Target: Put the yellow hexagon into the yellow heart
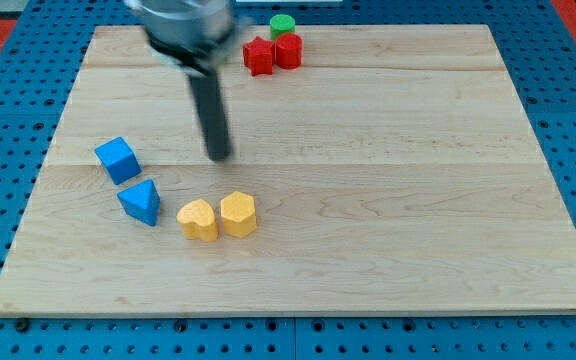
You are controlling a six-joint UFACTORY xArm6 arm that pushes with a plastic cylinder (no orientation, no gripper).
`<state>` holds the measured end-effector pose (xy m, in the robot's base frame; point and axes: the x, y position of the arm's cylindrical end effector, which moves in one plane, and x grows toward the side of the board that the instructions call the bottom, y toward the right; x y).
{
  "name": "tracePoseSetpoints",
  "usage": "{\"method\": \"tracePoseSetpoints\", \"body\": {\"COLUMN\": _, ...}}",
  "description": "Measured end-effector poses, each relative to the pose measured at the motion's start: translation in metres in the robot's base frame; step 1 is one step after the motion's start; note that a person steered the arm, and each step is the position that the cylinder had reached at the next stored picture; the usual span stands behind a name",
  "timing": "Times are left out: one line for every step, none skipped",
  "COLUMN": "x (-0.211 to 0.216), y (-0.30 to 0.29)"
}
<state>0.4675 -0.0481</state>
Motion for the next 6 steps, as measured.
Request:
{"method": "tracePoseSetpoints", "body": {"x": 0.111, "y": 0.046}}
{"method": "tracePoseSetpoints", "body": {"x": 0.144, "y": 0.054}}
{"method": "tracePoseSetpoints", "body": {"x": 0.150, "y": 0.068}}
{"method": "tracePoseSetpoints", "body": {"x": 0.110, "y": 0.015}}
{"method": "tracePoseSetpoints", "body": {"x": 0.064, "y": -0.017}}
{"method": "tracePoseSetpoints", "body": {"x": 0.117, "y": 0.032}}
